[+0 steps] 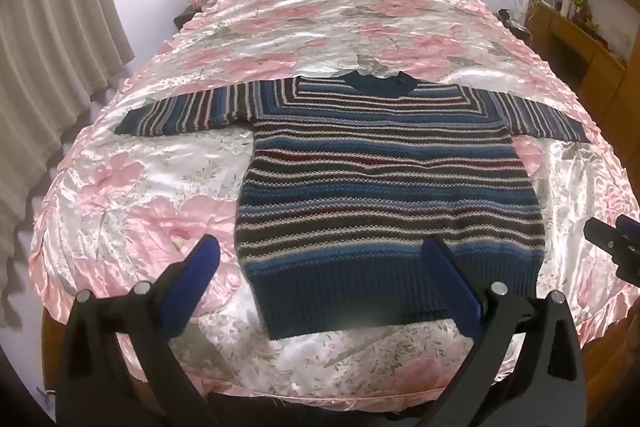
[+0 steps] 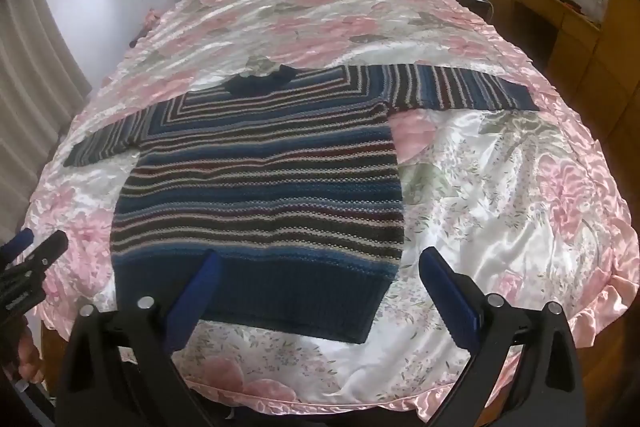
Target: Fold small clothes
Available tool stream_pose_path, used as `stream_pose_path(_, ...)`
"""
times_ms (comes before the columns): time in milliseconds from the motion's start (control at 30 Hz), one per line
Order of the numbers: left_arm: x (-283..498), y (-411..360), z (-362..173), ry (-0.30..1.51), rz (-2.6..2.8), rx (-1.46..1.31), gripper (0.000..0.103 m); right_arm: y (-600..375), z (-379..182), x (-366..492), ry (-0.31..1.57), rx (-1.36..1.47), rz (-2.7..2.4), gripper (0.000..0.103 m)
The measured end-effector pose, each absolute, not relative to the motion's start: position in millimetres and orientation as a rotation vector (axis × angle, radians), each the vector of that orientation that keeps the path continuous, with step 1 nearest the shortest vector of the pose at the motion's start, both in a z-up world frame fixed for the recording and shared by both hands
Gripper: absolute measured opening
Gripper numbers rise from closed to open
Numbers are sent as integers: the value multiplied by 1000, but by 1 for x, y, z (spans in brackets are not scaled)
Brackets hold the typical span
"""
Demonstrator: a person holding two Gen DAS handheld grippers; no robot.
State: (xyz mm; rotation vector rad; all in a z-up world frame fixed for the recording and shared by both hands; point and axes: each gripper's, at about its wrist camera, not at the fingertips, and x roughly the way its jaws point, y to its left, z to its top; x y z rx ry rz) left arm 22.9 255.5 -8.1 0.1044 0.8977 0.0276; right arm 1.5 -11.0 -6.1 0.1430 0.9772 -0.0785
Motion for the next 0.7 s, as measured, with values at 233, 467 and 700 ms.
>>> stream_pose_path(233, 22, 253, -9, 901, 23, 104, 100, -12, -9, 1, 986, 137, -73, 99)
stream_pose_path(467, 24, 254, -10, 906, 19, 102, 100, -13, -14, 1, 987, 139, -71, 99)
stream_pose_path(700, 24, 254, -13, 910, 23, 115, 100, -10, -12, -1, 979, 115, -70, 99)
